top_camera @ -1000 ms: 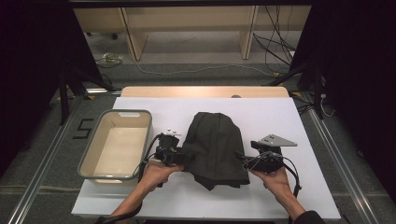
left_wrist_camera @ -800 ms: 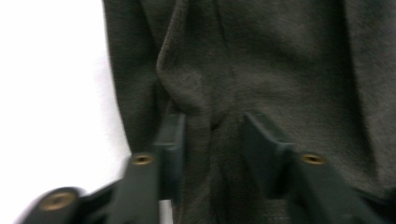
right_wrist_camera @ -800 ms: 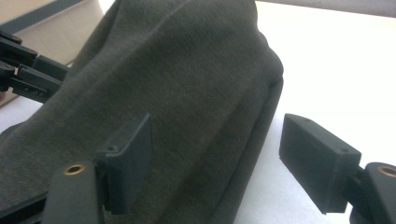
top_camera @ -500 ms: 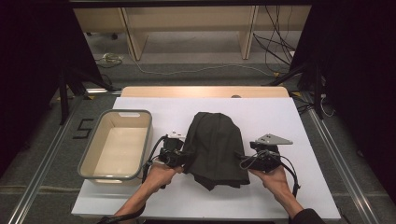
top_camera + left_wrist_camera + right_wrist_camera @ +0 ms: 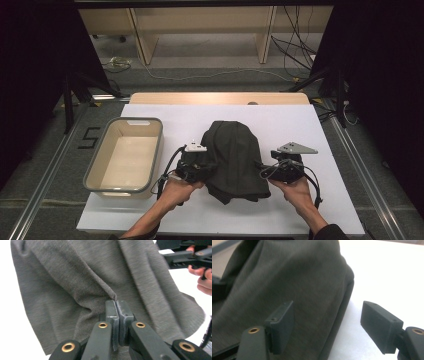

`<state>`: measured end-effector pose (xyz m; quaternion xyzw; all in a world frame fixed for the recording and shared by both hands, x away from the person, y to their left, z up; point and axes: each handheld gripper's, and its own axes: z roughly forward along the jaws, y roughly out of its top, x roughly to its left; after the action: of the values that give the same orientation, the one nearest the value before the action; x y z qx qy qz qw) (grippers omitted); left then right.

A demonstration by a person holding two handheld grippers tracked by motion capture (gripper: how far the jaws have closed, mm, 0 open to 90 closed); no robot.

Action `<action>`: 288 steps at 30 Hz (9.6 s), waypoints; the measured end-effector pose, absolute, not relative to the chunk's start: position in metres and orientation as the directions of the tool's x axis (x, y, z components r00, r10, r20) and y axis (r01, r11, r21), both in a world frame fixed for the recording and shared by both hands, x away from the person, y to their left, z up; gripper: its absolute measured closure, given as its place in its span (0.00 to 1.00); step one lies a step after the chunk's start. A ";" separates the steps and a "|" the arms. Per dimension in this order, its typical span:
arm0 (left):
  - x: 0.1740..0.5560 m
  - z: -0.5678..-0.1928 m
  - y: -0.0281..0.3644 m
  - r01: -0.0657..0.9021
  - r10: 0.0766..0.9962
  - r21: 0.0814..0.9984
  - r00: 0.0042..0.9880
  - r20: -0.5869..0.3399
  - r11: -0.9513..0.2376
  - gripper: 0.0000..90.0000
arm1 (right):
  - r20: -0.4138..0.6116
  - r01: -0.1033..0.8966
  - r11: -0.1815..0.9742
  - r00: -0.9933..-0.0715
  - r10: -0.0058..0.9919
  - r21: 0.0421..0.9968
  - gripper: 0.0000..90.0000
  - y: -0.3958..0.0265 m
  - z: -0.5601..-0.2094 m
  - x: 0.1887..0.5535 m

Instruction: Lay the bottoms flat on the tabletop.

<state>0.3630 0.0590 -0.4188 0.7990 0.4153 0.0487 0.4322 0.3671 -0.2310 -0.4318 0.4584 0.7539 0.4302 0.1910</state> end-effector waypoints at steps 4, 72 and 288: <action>0.358 -0.417 0.049 0.607 0.684 0.741 0.672 -0.284 -0.288 0.99 | 0.108 0.508 0.195 -0.507 0.855 0.839 0.31 -0.232 -0.423 0.364; 0.380 -0.396 0.088 0.601 0.791 0.776 0.562 -0.240 -0.192 0.37 | 0.224 0.581 0.228 -0.602 0.767 0.781 0.98 -0.221 -0.387 0.380; 0.367 -0.459 0.064 0.752 0.799 0.615 0.511 -0.318 -0.236 0.35 | 0.062 0.794 0.184 -0.268 0.961 0.579 0.90 -0.362 -0.413 0.378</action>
<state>0.3671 0.0638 -0.4587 0.7857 0.4936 0.0313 0.3717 0.3777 -0.3622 -0.4126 0.5832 0.7525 0.2606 0.1605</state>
